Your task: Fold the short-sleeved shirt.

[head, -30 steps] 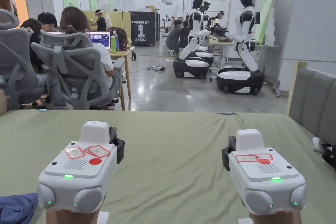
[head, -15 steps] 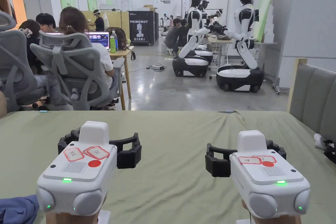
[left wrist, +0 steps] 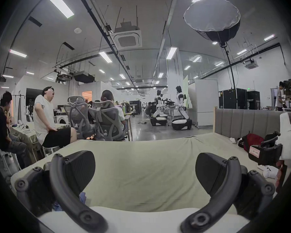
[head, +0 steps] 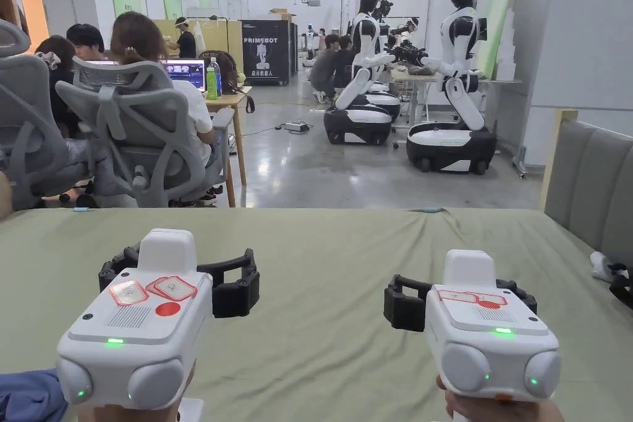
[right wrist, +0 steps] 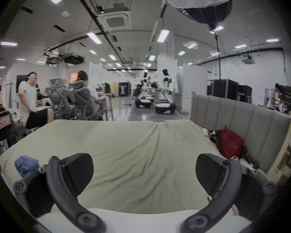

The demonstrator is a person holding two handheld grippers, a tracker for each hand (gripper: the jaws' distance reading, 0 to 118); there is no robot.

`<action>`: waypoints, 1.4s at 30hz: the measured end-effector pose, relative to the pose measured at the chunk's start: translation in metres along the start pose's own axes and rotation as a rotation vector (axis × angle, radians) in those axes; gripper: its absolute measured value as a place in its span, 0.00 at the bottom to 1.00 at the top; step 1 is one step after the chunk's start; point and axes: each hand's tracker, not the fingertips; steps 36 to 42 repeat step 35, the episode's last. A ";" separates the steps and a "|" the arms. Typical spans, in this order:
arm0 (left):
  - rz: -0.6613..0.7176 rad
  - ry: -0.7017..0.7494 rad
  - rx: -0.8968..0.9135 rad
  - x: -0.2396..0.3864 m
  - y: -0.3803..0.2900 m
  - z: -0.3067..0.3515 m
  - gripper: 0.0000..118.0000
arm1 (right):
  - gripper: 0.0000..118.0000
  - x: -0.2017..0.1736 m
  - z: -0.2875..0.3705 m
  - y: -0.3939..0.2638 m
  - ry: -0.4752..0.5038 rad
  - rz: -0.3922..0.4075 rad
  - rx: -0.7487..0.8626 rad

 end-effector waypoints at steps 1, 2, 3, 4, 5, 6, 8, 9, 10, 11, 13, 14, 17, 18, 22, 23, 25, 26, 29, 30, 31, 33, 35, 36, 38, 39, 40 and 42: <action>0.000 0.001 0.000 0.000 0.000 0.000 1.00 | 1.00 -0.001 -0.001 0.001 -0.023 -0.003 -0.019; -0.001 0.003 0.000 0.000 0.000 0.000 1.00 | 1.00 -0.002 -0.002 0.002 -0.022 0.009 -0.052; -0.002 0.005 -0.001 0.000 -0.001 0.000 1.00 | 1.00 -0.003 -0.003 0.003 -0.006 0.015 -0.053; -0.002 0.008 -0.002 0.001 -0.001 0.000 1.00 | 1.00 -0.002 -0.001 0.002 0.008 0.010 -0.042; 0.000 0.011 -0.003 0.000 -0.001 0.000 1.00 | 1.00 0.000 0.003 -0.001 0.048 -0.014 0.005; 0.004 0.012 -0.001 0.000 -0.002 0.000 1.00 | 1.00 0.002 0.006 -0.002 0.075 -0.035 0.039; 0.009 0.010 -0.004 0.000 -0.001 0.000 1.00 | 1.00 0.006 0.011 -0.003 0.111 -0.074 0.073; 0.006 0.010 -0.005 0.000 -0.001 0.000 1.00 | 1.00 0.007 0.013 -0.003 0.125 -0.080 0.081; 0.001 0.011 -0.006 0.001 -0.001 0.000 1.00 | 1.00 0.008 0.015 -0.001 0.123 -0.076 0.067; -0.002 0.014 -0.007 0.001 -0.001 -0.001 1.00 | 1.00 0.008 0.015 0.002 0.121 -0.086 0.061; -0.004 0.012 -0.004 0.002 -0.001 0.000 1.00 | 1.00 0.007 0.017 0.005 0.101 -0.092 0.063; -0.004 0.012 -0.002 0.003 -0.001 0.000 1.00 | 1.00 0.007 0.018 0.007 0.094 -0.088 0.064; -0.009 0.010 -0.002 0.004 -0.002 0.000 1.00 | 1.00 0.008 0.018 0.009 0.093 -0.067 0.068; -0.010 0.010 -0.003 0.005 -0.002 0.000 1.00 | 1.00 0.008 0.019 0.009 0.092 -0.068 0.070; -0.009 0.008 -0.007 0.005 -0.003 -0.001 1.00 | 1.00 0.007 0.020 0.009 0.082 -0.037 0.081; -0.011 0.008 -0.006 0.006 -0.003 -0.001 1.00 | 1.00 0.007 0.020 0.009 0.090 -0.027 0.090; -0.014 0.007 -0.005 0.007 -0.003 -0.001 1.00 | 1.00 0.008 0.022 0.010 0.111 -0.019 0.102; -0.015 0.003 -0.007 0.007 -0.003 -0.002 1.00 | 1.00 0.009 0.023 0.011 0.123 -0.030 0.104; -0.019 0.002 -0.010 0.008 -0.004 -0.003 1.00 | 1.00 0.010 0.023 0.013 0.114 -0.068 0.103; -0.018 0.002 -0.011 0.008 -0.004 -0.003 1.00 | 1.00 0.010 0.023 0.013 0.098 -0.073 0.098; -0.018 0.000 -0.010 0.008 -0.004 -0.003 1.00 | 1.00 0.009 0.022 0.012 0.094 -0.070 0.090; -0.020 -0.002 -0.008 0.008 -0.003 -0.002 1.00 | 1.00 0.008 0.022 0.012 0.085 -0.048 0.087; -0.020 -0.001 -0.002 0.009 -0.002 -0.001 1.00 | 1.00 0.009 0.024 0.011 0.106 -0.036 0.095; -0.020 -0.001 -0.002 0.009 -0.002 -0.001 1.00 | 1.00 0.009 0.024 0.011 0.106 -0.036 0.095; -0.020 -0.001 -0.002 0.009 -0.002 -0.001 1.00 | 1.00 0.009 0.024 0.011 0.106 -0.036 0.095; -0.020 -0.001 -0.002 0.009 -0.002 -0.001 1.00 | 1.00 0.009 0.024 0.011 0.106 -0.036 0.095; -0.020 -0.001 -0.002 0.009 -0.002 -0.001 1.00 | 1.00 0.009 0.024 0.011 0.106 -0.036 0.095; -0.020 -0.001 -0.002 0.009 -0.002 -0.001 1.00 | 1.00 0.009 0.024 0.011 0.106 -0.036 0.095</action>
